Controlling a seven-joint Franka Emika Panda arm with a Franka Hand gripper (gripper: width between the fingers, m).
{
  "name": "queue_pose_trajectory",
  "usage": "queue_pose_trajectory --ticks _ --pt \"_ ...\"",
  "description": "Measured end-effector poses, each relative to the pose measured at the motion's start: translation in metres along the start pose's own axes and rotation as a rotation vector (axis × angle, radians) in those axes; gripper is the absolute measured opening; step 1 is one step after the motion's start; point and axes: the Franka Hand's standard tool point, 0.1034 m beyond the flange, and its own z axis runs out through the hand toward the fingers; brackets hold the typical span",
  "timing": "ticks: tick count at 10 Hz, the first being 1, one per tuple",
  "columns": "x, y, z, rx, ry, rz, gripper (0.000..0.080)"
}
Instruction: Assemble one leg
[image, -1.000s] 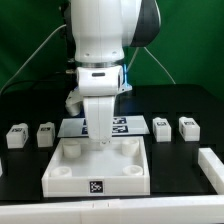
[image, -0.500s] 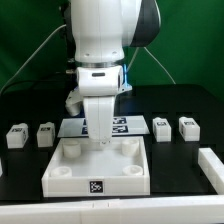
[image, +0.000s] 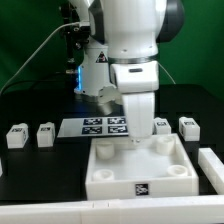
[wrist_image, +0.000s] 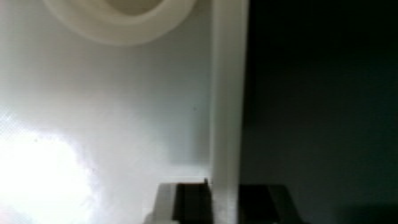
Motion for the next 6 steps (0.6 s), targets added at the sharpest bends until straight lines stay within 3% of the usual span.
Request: queue_pose_trajectory --ticks 2,4,6 --pt "0.016 0.015 0.007 -0.007 0.016 0.003 0.0057" --pt "0.016 0.032 0.01 -0.008 0.017 0.023 0.0057" --pt "0.016 0.033 0.01 0.04 0.003 0.035 0.0057"
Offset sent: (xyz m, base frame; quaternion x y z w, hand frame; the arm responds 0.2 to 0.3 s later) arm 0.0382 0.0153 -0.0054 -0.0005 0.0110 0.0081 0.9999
